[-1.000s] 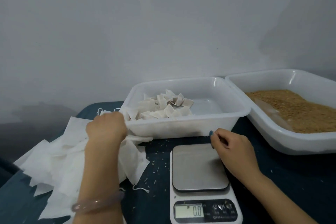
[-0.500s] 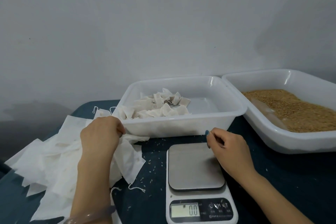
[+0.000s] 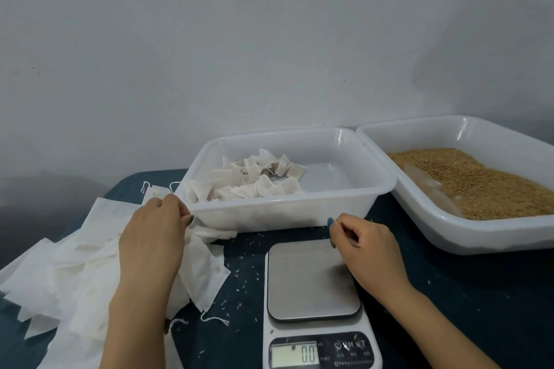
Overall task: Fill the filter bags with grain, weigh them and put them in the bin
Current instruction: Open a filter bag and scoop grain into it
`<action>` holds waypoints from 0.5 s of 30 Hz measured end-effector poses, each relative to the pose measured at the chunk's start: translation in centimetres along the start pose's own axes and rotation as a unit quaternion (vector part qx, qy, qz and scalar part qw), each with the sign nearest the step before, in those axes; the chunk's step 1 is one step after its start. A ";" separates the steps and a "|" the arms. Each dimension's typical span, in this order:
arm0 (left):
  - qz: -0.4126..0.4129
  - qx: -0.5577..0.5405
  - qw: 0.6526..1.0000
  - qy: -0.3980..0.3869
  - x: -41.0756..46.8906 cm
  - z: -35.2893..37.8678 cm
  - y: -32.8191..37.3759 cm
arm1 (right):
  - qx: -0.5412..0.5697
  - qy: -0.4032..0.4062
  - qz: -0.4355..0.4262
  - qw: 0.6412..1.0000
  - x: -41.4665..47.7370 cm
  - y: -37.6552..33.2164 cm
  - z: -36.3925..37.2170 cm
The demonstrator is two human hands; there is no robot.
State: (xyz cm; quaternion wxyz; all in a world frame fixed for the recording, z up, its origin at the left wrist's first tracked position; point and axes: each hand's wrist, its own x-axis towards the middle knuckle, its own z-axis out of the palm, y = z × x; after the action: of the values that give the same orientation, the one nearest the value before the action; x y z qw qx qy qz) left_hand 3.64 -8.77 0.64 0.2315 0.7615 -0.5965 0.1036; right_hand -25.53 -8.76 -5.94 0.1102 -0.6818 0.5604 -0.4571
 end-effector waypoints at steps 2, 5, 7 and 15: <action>0.013 0.017 1.000 0.018 -0.2 0.1 0.3 | 0.000 0.003 -0.004 1.000 0.0 0.0 -0.1; 0.024 0.057 0.998 0.033 -0.3 0.2 0.7 | 0.007 0.006 -0.006 1.000 0.1 -0.1 -0.1; 0.015 0.072 0.997 0.028 -0.4 0.2 0.7 | 0.012 0.007 -0.007 1.000 0.0 -0.1 -0.1; -0.055 0.017 0.996 0.063 -0.5 0.3 0.3 | 0.020 0.004 -0.004 1.000 0.1 0.0 0.0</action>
State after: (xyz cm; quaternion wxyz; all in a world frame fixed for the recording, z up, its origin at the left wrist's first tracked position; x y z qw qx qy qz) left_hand 3.20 -8.55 0.25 0.2610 0.7892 -0.5357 0.1486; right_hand -25.49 -8.84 -5.92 0.1196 -0.6798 0.5490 -0.4714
